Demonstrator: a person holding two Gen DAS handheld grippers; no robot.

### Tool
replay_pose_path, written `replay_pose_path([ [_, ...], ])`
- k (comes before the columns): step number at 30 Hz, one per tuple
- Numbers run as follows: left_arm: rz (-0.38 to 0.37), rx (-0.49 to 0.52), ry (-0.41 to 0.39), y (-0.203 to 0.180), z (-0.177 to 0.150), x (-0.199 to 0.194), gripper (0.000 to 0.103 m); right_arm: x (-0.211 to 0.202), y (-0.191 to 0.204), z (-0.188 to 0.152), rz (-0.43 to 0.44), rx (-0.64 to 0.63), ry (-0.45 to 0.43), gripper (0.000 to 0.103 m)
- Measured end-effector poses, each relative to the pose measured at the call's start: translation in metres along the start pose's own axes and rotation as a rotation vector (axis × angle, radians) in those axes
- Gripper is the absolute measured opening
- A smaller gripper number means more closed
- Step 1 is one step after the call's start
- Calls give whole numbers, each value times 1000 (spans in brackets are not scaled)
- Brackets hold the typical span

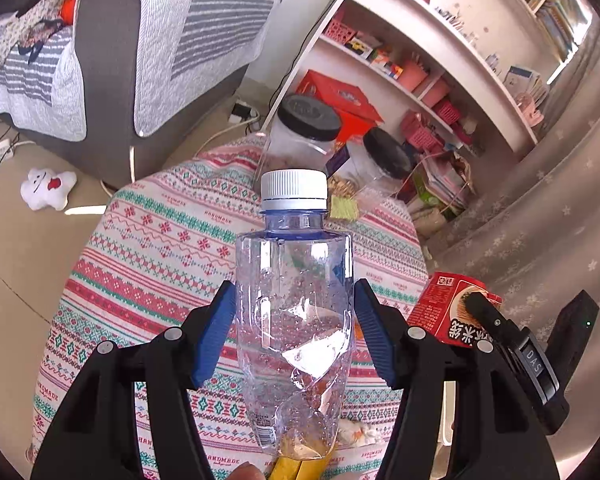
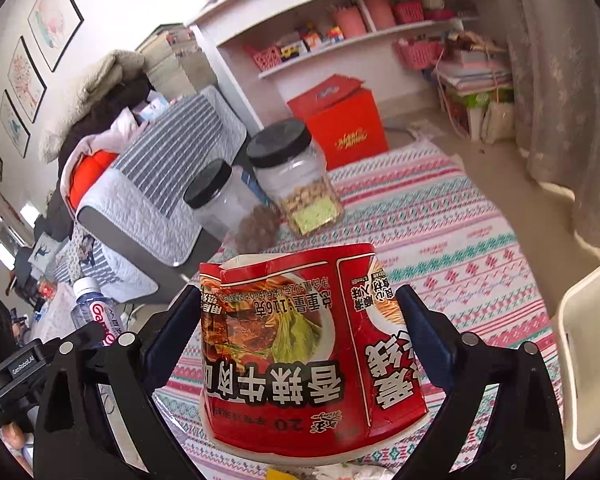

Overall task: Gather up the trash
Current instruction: 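Carry the red noodle cup over the white bin and open the right gripper, then lower the clear water bottle into the white bin and open the left gripper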

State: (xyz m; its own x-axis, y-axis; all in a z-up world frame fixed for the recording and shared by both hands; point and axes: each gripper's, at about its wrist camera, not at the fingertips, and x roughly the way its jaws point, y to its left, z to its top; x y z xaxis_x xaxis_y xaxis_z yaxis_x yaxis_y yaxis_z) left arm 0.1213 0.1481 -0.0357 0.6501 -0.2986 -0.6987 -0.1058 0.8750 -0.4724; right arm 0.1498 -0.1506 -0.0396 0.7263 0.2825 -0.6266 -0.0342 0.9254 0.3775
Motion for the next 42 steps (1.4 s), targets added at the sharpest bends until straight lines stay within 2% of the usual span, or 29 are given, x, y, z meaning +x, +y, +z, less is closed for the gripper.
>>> replay_pose_path([
  [7,-5,61,-136,-33,-5,-18,60,-55,-9,11,-136,-66,-228,92],
  [13,-33,74,-174,-56,-11,-18,60,-97,-39,14,-317,-68,-385,92],
  [17,-55,85,-170,-72,-18,-13,60,-116,-77,14,-458,-13,-457,92],
  [24,-89,112,-157,-102,-33,-2,60,-138,-134,10,-668,73,-484,93],
  [27,-108,129,-153,-119,-41,2,60,-143,-151,9,-734,103,-446,93],
  [30,-130,150,-149,-139,-50,6,60,-141,-167,8,-783,117,-370,95],
  [33,-160,182,-152,-163,-61,7,60,-148,-176,4,-808,129,-352,96],
  [36,-192,217,-167,-190,-71,5,60,-167,-188,3,-787,171,-377,96],
  [42,-246,293,-130,-255,-96,20,60,-217,-209,4,-814,242,-494,96],
])
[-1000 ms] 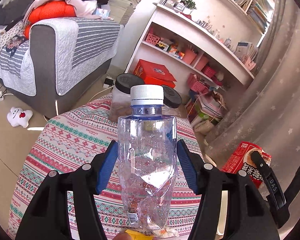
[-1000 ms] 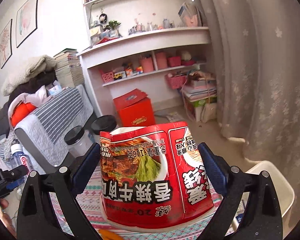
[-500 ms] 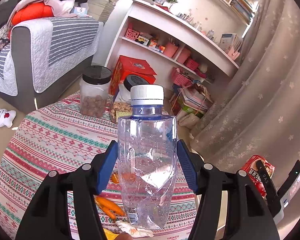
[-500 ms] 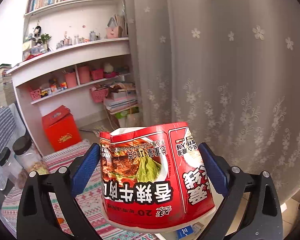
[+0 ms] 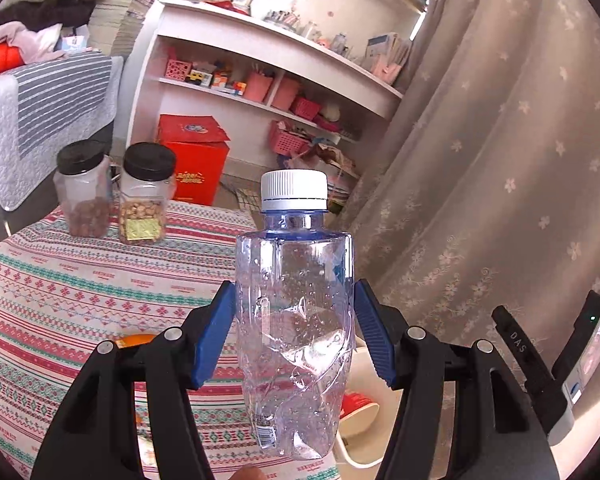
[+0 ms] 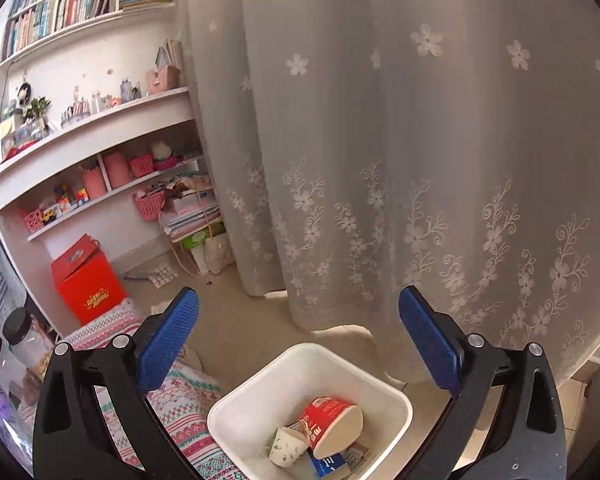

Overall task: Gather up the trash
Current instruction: 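Lower the clear water bottle into the white bin and open the left gripper, then grasp the yellow snack packet on the table with the left gripper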

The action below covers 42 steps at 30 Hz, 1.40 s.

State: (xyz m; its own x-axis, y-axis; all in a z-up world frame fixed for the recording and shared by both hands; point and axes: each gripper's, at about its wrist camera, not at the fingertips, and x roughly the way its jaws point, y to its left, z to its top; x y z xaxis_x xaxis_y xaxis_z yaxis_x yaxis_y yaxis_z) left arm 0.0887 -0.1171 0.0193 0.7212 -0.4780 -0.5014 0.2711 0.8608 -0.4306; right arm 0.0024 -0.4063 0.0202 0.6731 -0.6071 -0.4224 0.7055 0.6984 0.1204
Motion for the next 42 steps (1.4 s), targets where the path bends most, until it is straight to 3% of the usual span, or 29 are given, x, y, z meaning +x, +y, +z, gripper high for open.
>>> replay_pose_path([
  [8,-87,59,55,-87,-12,45,60,2,-63,23,-61,156,-4,96],
  [17,-159,100,123,-157,-27,87,61,5,-110,32,-133,262,-17,96],
  [20,-187,84,167,-170,-28,99,73,4,-120,34,-159,280,-28,96],
  [24,-202,96,174,-179,-27,98,76,0,-123,35,-189,269,-57,96],
  [28,-140,125,148,-174,-26,89,82,-2,-115,34,-169,260,-51,96],
  [34,48,180,107,-142,-22,73,87,-8,-80,28,-114,195,-42,96],
  [42,274,170,113,-57,-19,52,87,-22,-5,10,-10,36,-22,96],
])
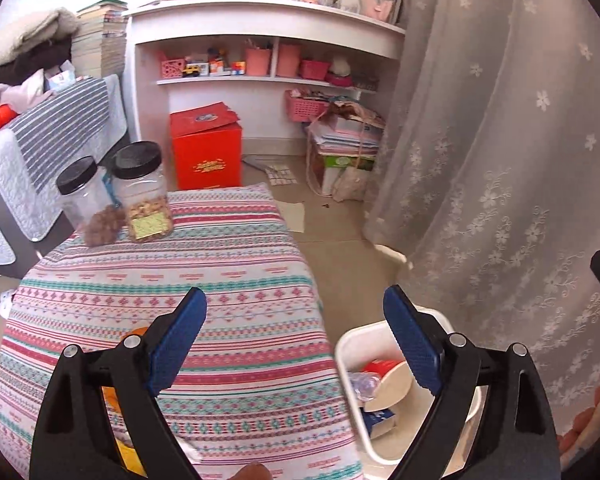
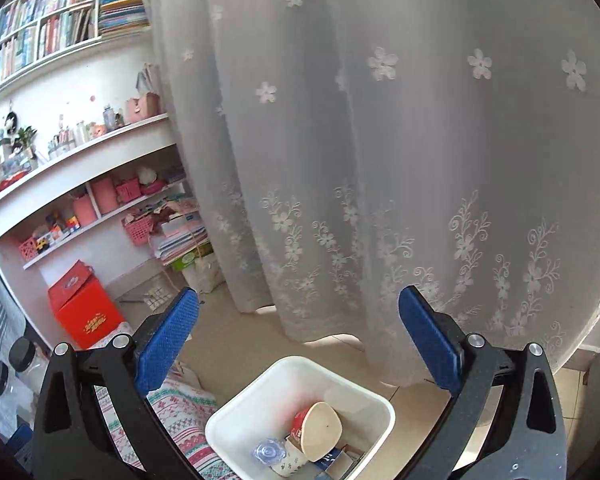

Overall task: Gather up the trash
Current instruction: 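Grasp the yellow snack packet on the table with the left gripper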

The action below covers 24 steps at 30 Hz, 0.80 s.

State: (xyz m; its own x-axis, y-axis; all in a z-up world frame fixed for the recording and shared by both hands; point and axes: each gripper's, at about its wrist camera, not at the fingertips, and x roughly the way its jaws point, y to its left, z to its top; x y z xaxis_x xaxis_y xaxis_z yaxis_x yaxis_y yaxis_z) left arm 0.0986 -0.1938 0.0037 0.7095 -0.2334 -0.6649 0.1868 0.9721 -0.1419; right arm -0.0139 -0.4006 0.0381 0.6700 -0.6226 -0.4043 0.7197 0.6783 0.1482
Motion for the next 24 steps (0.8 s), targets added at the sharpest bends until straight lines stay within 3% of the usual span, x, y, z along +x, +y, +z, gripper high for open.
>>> replay_pose_path([
  [4,81,-26,83,49,-9,13,87,-3,41,-16,83,-90,55,96],
  [8,135,-68,215,103,-20,34,87,-7,81,-34,141,-205,107,96],
  [14,149,-114,488,177,-58,63,87,-13,129,-60,250,-354,205,96],
  [20,144,-177,687,226,-110,56,87,-14,160,-76,320,-422,292,96],
  [24,158,-113,755,233,-133,43,87,-13,175,-88,352,-446,339,96],
])
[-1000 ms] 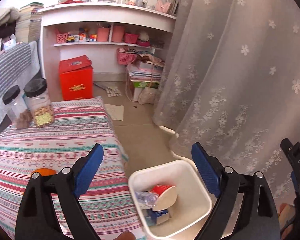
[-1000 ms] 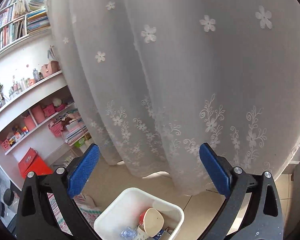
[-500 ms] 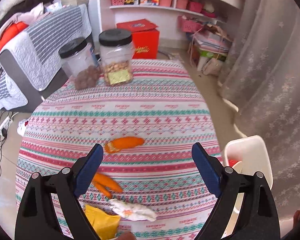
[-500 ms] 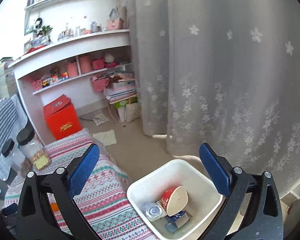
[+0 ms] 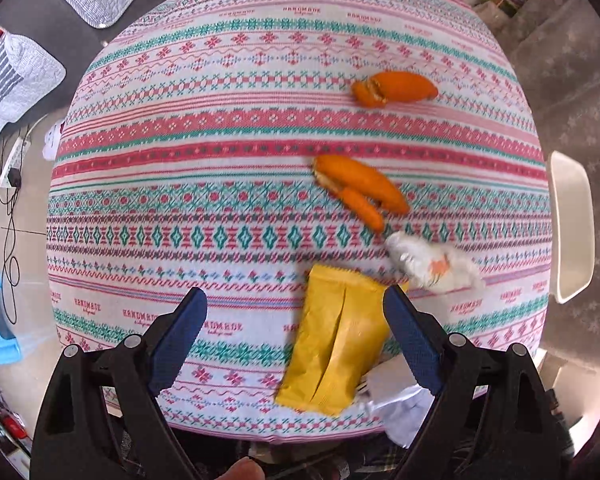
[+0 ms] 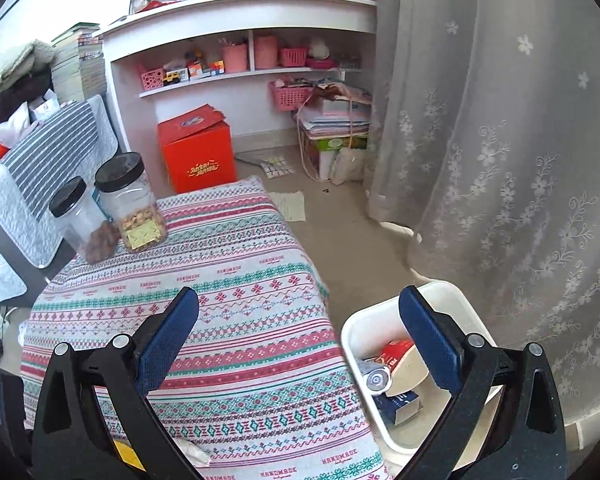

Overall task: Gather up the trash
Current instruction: 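Grasp the yellow snack packet on the table with the left gripper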

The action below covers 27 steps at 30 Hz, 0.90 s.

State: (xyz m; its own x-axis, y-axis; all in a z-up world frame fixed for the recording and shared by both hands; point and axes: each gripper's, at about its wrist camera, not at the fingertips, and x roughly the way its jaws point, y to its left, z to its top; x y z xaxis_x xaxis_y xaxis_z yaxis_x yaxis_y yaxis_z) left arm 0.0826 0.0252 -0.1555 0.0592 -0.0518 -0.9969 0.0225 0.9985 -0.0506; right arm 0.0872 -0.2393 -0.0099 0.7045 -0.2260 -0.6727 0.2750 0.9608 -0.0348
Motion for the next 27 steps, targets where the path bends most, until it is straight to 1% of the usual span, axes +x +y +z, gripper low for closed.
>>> replay_pose_path([
  [2,-23,-2,24,3,-9,7,87,3,11,-2,8,-20,7,96],
  [6,-131,-59,80,6,-22,32,87,7,29,-8,8,-64,23,96],
  [8,-141,-48,107,0,-25,42,87,10,33,-11,2,-93,32,96],
  [11,-149,9,116,-17,-29,47,87,14,33,-13,-25,-122,41,96],
  [13,-128,44,116,-28,-31,50,86,18,32,-13,-32,-124,51,96],
  [14,-100,60,117,-33,-32,52,76,20,31,-14,-35,-124,56,96],
  [15,-68,82,127,-38,-34,57,69,22,31,-14,-36,-125,62,96],
  [16,-41,102,124,-41,-36,59,65,23,32,-15,-33,-128,68,96],
  [17,-32,113,110,-43,-37,57,58,25,33,-16,-26,-132,75,96],
  [18,-30,120,99,-43,-37,54,53,27,34,-16,-15,-137,84,96],
  [20,-55,101,85,-38,-34,48,39,31,39,-19,13,-150,100,96],
  [22,-68,78,68,-29,-30,45,34,37,47,-21,60,-166,125,96],
  [24,-91,48,54,-18,-27,41,32,45,59,-26,113,-204,170,96],
  [27,-106,0,7,5,-18,31,28,56,78,-33,158,-260,205,96],
])
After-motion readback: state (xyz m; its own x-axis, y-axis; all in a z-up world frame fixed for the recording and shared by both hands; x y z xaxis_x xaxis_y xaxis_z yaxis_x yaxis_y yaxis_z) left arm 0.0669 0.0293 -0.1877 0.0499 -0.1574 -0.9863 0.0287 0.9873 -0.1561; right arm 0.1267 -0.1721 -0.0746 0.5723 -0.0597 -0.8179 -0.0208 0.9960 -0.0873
